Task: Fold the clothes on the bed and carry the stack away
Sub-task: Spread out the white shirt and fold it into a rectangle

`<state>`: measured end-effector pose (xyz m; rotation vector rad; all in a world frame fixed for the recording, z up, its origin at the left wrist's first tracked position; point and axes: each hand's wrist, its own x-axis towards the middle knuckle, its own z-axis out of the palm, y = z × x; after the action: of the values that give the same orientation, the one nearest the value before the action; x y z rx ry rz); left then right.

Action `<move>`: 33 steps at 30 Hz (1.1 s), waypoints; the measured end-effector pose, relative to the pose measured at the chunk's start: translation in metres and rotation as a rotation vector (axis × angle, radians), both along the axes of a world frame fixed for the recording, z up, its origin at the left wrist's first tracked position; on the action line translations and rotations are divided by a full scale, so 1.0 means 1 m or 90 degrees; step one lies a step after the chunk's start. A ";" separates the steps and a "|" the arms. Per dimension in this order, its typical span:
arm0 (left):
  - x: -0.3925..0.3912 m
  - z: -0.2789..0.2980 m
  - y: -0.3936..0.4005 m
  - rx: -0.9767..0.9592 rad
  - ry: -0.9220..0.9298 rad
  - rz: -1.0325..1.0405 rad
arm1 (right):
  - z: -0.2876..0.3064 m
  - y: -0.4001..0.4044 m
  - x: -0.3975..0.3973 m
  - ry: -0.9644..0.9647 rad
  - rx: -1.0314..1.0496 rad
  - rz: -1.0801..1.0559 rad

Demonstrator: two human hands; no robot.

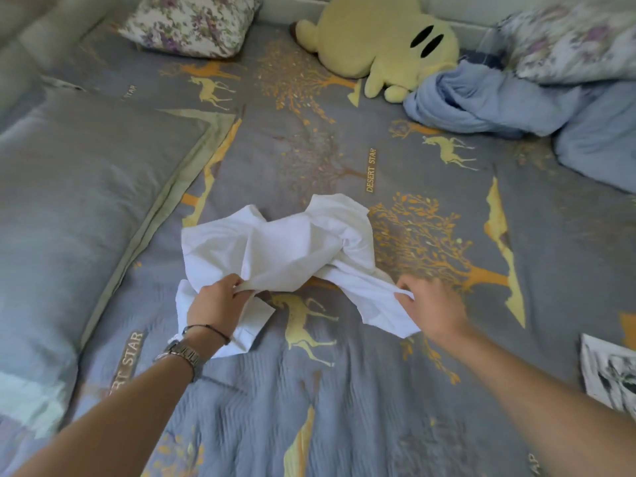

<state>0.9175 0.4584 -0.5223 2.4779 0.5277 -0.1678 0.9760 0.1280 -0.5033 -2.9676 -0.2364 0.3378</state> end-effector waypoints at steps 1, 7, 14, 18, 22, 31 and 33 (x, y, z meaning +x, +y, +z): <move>-0.008 0.007 -0.007 0.010 0.010 -0.004 | 0.006 -0.011 -0.012 0.003 -0.007 0.001; -0.030 0.066 -0.041 0.054 0.021 -0.024 | 0.058 -0.073 -0.055 0.015 -0.069 -0.011; -0.024 0.127 -0.053 0.127 0.009 0.023 | 0.103 -0.145 -0.073 0.011 -0.134 -0.104; -0.019 0.142 -0.048 0.167 0.028 0.056 | 0.111 -0.185 -0.081 0.015 -0.155 -0.166; -0.018 0.138 -0.044 0.168 0.054 0.046 | 0.105 -0.204 -0.084 0.043 -0.170 -0.194; -0.037 0.064 -0.039 0.155 0.170 0.027 | 0.039 -0.186 -0.088 0.137 -0.177 -0.241; -0.040 0.053 -0.036 0.170 0.199 0.029 | 0.028 -0.178 -0.086 0.163 -0.191 -0.244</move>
<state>0.8779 0.4222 -0.4697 2.7106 0.7806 -0.5004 0.8896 -0.0502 -0.4758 -3.1132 0.4428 0.7480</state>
